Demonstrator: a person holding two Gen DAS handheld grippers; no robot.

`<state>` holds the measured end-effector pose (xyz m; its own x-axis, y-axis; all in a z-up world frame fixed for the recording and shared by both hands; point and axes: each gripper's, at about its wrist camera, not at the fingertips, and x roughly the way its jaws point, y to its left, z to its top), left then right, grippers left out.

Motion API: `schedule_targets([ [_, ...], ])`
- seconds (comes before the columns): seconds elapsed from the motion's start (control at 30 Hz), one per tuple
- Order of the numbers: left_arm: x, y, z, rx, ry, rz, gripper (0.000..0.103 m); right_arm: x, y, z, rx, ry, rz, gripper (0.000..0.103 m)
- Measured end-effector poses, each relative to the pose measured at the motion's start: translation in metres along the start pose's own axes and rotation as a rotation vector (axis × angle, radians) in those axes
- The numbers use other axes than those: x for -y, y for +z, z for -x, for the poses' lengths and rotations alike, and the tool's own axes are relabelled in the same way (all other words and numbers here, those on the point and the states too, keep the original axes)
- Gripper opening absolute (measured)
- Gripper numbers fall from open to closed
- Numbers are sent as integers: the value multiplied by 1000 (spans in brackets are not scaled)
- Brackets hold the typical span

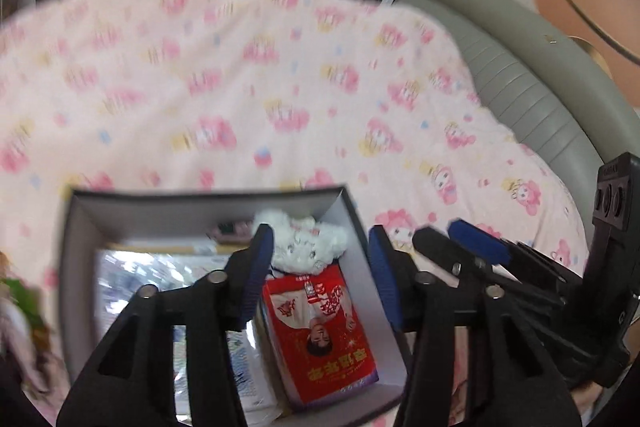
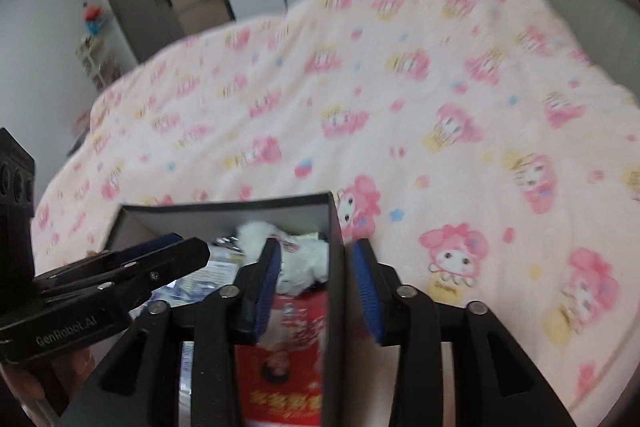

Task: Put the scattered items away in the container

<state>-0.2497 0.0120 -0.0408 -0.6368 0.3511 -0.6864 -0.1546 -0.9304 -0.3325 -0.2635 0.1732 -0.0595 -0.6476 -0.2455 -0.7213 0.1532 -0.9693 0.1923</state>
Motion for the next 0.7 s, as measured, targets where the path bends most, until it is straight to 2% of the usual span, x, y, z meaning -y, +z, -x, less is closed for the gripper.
schedule_targets([
  [0.03,6,0,18,36,16,-20,63,-6,-2,16,21,-19,3,52],
  [0.07,11,0,34,66,32,-32,72,-11,-3,30,43,-45,9,54],
  [0.1,14,0,48,91,47,-40,75,-15,-3,42,62,-66,14,58],
  [0.17,21,-5,78,150,65,-49,89,-21,-6,70,95,-102,18,79],
  [0.27,29,-17,119,222,87,-44,103,-29,-18,112,186,-111,5,81],
  [0.33,35,-26,141,235,102,-57,102,-38,-28,132,209,-124,24,81],
  [0.47,46,-51,179,267,108,-83,102,-43,-52,163,197,-97,-5,81],
  [0.53,50,-70,196,280,115,-88,102,-46,-64,175,199,-111,-1,81],
  [0.7,45,-120,206,252,151,-79,102,-44,-109,203,220,-144,-21,83],
])
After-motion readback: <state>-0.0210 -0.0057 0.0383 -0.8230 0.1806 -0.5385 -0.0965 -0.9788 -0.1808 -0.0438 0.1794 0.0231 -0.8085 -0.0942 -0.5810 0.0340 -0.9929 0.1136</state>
